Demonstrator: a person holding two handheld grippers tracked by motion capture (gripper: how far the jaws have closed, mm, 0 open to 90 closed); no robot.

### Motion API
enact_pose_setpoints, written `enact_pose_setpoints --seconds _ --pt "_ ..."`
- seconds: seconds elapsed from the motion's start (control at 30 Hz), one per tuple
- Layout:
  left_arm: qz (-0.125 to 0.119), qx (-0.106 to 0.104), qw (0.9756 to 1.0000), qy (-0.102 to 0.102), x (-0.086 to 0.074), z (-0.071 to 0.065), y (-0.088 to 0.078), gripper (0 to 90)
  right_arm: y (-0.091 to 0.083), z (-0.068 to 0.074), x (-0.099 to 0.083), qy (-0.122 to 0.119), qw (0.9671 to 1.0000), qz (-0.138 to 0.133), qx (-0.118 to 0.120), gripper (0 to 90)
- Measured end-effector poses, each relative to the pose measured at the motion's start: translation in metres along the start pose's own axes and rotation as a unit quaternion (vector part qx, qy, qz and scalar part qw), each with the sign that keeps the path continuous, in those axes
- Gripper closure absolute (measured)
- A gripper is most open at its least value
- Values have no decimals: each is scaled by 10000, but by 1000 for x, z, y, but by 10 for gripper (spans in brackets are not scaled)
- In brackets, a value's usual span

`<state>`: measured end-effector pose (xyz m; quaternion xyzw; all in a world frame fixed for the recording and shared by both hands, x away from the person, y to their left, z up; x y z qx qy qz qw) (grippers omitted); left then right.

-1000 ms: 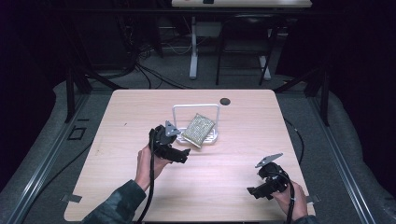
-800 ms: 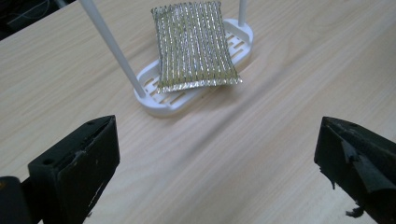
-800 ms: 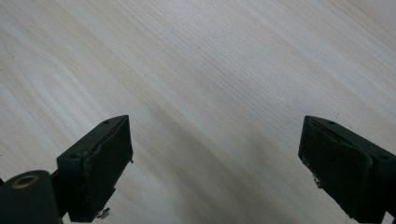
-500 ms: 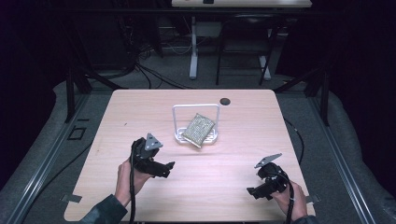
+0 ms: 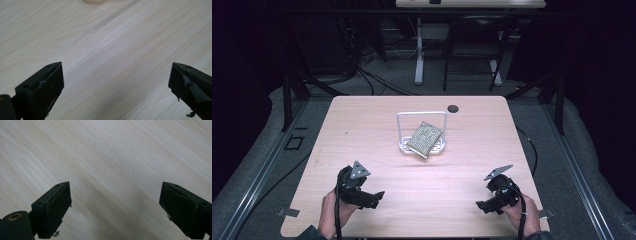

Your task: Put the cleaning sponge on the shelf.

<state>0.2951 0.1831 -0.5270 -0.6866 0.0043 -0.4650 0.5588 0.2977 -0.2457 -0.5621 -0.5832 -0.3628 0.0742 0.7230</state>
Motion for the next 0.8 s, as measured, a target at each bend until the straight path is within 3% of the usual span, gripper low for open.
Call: enact_pose_setpoints --seconds 0.23,0.37,0.6,0.8 --pt "51 -7 9999 -147 -13 6 0 1 0 -1 0 -30 10000 -4 5 107" --pt "61 47 9999 -137 -13 8 3 1 0 -2 -1 -33 10000 -18 42 108" --pt "172 -38 9998 -15 -11 6 11 0 -2 -2 -1 1 10000 -4 66 109" --pt "191 -63 9998 -27 -11 9 13 0 -1 -2 -1 -56 10000 20 57 110"
Point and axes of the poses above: each handheld gripper's, and its own axes: y roughly forward along the jaws, x roughly out of its top, z roughly to its left, the point moved 2 cm from there along y, roughly forward along the jaws, and after that the axes turned 2 degrees about y, right-handed, at the moved point
